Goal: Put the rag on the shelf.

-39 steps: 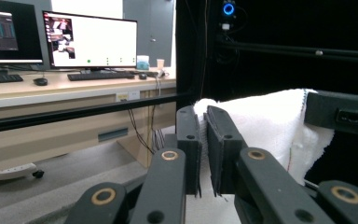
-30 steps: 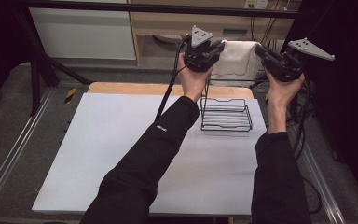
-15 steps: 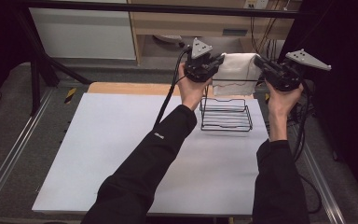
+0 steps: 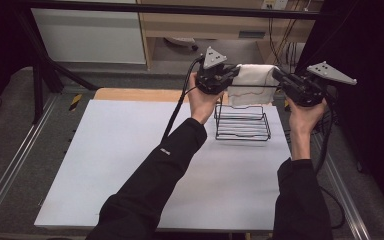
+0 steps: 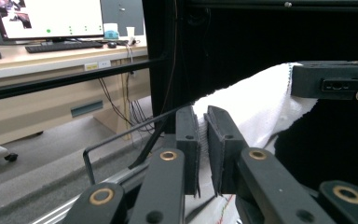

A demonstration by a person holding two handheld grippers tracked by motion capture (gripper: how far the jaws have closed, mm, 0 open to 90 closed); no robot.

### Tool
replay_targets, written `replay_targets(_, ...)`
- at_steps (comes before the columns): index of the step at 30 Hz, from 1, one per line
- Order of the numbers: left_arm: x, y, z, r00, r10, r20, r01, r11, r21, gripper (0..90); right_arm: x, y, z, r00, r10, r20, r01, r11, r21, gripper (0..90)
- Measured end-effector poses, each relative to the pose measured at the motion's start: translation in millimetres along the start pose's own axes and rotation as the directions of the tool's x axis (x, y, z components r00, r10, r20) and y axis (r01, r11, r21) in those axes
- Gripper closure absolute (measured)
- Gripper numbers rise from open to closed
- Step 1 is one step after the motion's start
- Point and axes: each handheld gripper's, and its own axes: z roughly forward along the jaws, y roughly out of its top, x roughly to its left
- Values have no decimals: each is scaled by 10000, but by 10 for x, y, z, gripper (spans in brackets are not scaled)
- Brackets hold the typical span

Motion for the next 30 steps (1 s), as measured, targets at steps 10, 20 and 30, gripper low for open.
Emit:
replay_targets(10, -58, -41, -118, 9991, 154, 393, -159, 9998, 121, 829, 52, -54, -109, 9998, -171, -104, 172, 9998, 64, 820)
replay_targets(20, -141, -91, -182, 9981, -16, 622, -30, 9972, 743, 819, 70, -180, -237, 9995, -164, -281, 173, 9993, 336, 813)
replay_targets(30, -184, -202, -209, 9980, -40, 624, -36, 9926, 1210, 811, 82, -311, -294, 9986, -195, -495, 228, 9976, 661, 809)
